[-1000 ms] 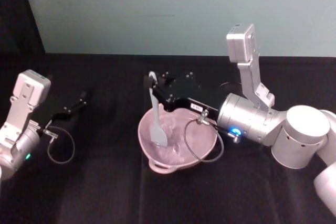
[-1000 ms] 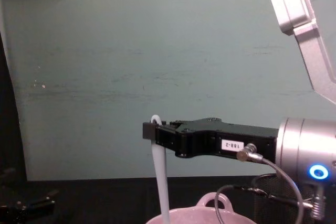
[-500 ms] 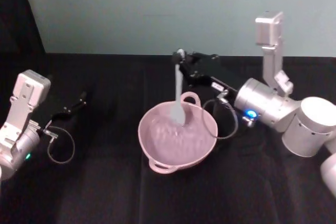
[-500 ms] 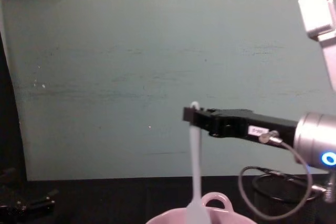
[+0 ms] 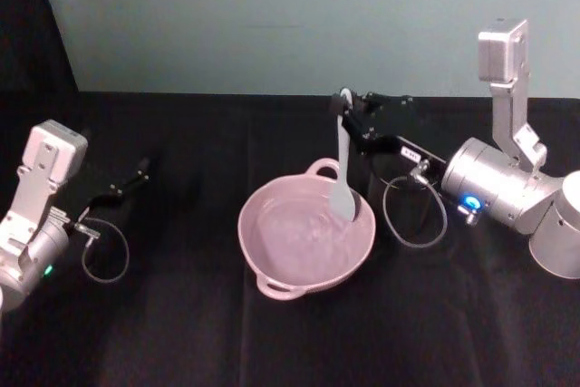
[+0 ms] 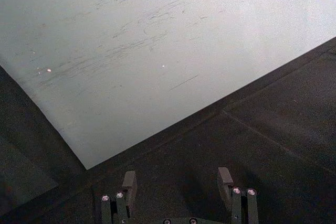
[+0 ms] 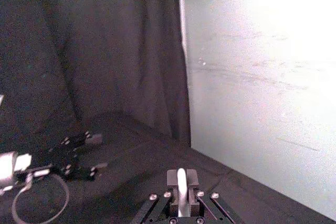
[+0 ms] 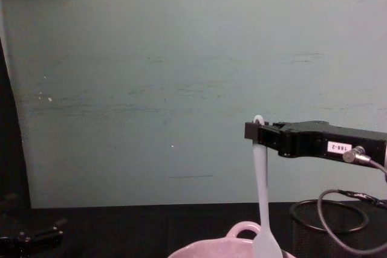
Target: Use the one hand to pick up the spoon and stir the clear water in the bowl.
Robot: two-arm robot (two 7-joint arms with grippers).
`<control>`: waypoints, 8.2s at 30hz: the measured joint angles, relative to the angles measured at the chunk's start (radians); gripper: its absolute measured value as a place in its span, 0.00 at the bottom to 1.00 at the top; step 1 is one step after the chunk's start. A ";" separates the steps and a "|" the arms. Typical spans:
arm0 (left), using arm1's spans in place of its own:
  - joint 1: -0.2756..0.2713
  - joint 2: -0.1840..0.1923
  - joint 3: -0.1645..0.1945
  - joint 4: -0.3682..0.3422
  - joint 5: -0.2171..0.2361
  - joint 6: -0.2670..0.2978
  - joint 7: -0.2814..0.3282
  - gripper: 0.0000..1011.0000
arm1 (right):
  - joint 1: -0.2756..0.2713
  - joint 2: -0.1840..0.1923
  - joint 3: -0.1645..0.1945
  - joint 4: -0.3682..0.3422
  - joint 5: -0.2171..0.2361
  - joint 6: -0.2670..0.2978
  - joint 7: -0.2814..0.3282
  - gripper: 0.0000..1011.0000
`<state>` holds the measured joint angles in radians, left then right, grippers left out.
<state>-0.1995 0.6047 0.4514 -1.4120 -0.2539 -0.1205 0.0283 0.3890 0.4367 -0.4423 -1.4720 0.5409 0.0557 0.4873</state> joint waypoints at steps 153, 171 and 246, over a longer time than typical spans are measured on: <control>0.000 0.000 0.000 0.000 0.000 0.000 0.000 1.00 | 0.065 -0.122 -0.036 0.135 -0.029 -0.027 -0.005 0.11; 0.000 0.000 0.000 0.000 0.000 0.000 0.000 1.00 | -0.002 -0.036 0.003 0.002 -0.032 0.012 -0.017 0.11; 0.000 0.000 0.000 0.000 0.000 0.000 0.000 1.00 | -0.004 -0.066 -0.110 -0.045 -0.044 0.043 0.032 0.11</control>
<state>-0.1995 0.6047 0.4514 -1.4120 -0.2540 -0.1205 0.0283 0.3846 0.3711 -0.5520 -1.5171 0.4969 0.0986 0.5191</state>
